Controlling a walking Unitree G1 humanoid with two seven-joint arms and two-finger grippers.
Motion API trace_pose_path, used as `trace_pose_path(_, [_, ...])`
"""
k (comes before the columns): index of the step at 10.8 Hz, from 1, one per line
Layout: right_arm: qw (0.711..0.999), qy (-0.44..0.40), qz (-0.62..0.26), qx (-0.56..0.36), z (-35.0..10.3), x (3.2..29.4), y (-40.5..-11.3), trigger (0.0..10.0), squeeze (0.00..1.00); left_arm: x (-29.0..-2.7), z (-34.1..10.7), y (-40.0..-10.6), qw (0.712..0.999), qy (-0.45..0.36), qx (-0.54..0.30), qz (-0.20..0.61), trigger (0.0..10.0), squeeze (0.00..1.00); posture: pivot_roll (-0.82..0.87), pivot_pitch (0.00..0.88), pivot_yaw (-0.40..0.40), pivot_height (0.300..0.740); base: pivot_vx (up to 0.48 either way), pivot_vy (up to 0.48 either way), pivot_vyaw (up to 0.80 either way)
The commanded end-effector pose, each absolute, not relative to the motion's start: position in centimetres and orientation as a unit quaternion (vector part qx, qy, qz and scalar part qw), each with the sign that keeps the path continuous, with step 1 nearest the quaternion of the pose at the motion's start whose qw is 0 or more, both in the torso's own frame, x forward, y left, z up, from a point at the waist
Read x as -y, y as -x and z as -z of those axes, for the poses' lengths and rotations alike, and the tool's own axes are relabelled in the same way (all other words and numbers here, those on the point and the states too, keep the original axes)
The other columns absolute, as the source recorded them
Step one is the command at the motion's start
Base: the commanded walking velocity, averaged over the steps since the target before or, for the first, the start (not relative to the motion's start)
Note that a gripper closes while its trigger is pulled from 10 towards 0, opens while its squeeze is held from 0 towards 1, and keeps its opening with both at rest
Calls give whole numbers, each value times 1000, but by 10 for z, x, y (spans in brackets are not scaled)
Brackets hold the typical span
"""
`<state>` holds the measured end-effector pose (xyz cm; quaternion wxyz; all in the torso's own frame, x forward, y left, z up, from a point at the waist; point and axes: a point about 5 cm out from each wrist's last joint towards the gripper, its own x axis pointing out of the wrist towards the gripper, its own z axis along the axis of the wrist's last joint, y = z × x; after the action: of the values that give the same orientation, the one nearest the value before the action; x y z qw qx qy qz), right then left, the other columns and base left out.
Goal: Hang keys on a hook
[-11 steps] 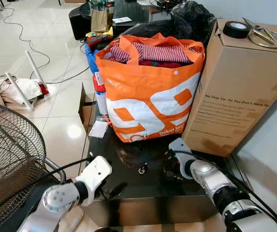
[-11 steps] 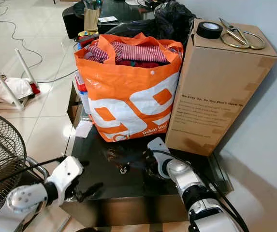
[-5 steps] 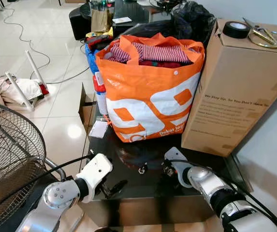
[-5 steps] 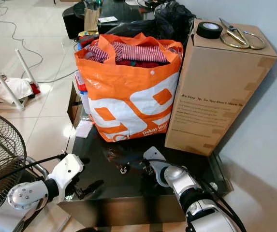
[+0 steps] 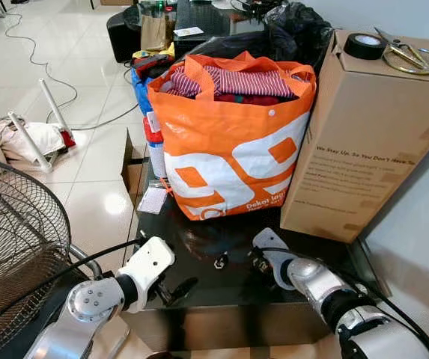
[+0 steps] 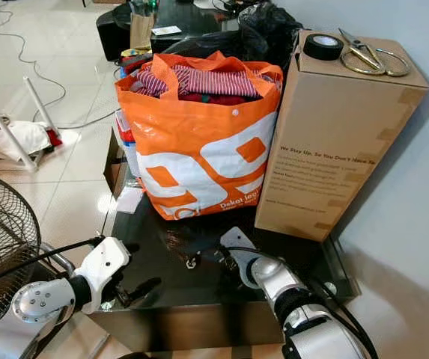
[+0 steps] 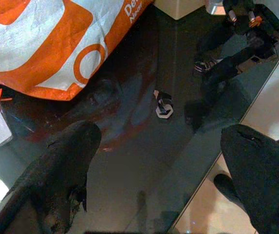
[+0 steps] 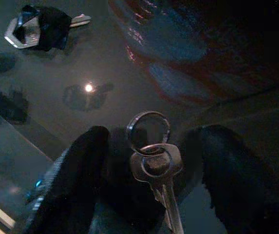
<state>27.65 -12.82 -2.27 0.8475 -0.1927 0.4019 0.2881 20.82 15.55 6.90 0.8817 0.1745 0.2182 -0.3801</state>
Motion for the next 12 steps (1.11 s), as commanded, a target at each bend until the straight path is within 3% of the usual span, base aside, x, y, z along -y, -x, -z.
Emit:
trace_pose_path(1, [837, 205, -283, -422, 27, 133, -273, 0, 0, -156, -68, -209, 879, -180, -223, 382, 10000, 78, -100, 0, 2, 740, 0, 0, 0])
trace_pose_path(4, [835, 199, -289, -424, 27, 131, -273, 0, 0, -155, -69, -209, 880, -178, -220, 382, 10000, 78, -96, 0, -3, 740, 0, 0, 0])
trace_pose_path(8, [811, 208, -314, -447, 30, 129, -268, 0, 0, -155, -70, -211, 882, -177, -218, 379, 10000, 82, -90, 0, -13, 740, 0, 0, 0])
trace_pose_path(12, [820, 207, -309, -436, 25, 131, -275, 0, 0, -153, -69, -215, 885, -176, -212, 376, 10000, 78, -82, 0, -25, 740, 0, 0, 0])
